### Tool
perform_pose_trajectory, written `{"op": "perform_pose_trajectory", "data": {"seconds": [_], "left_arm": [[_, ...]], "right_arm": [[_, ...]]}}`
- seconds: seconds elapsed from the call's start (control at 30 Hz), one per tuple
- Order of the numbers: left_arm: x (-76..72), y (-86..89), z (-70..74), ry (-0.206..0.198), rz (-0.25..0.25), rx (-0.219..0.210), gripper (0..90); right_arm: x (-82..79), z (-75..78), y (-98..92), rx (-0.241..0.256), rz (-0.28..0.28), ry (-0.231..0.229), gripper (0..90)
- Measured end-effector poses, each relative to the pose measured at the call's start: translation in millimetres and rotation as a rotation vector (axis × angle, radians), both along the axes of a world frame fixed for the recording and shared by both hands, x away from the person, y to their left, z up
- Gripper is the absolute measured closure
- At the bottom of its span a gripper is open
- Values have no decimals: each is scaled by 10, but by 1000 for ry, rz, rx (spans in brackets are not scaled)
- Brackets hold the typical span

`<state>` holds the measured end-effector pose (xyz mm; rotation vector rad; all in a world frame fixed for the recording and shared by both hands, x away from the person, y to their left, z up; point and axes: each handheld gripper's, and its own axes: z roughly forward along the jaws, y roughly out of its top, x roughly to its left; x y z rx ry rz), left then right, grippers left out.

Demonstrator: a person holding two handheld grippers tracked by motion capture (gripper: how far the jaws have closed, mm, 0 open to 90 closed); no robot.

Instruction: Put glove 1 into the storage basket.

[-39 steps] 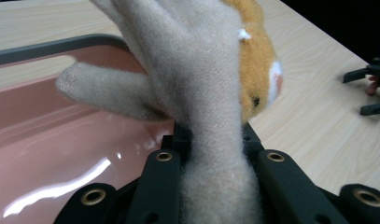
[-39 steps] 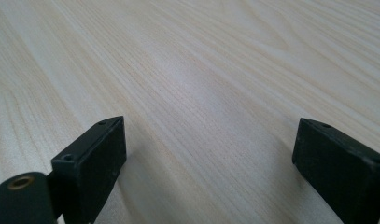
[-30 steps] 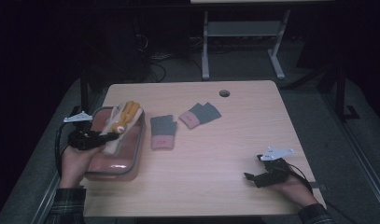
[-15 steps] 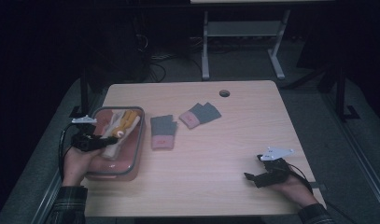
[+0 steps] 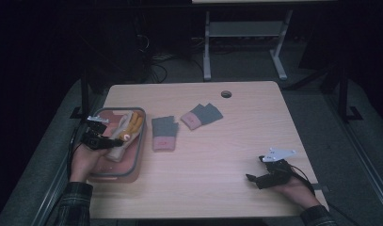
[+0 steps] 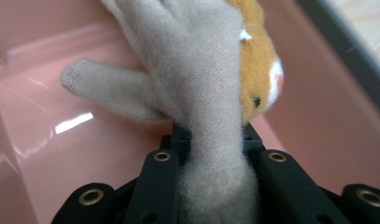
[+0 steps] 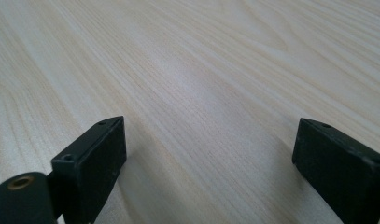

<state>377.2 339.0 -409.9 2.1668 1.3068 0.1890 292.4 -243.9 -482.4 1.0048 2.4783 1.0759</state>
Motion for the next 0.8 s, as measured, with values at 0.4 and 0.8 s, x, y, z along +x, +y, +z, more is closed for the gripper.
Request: {"op": "perform_pose_trajectory", "data": {"seconds": [0.4,0.8], "left_arm": [[64,-2,-150,89,22,47,611],[19,7,-19,-12,78,83,153]], "right_arm": [[0,0,0,0,0,0,96],[1,0,0,0,0,0,96]]}}
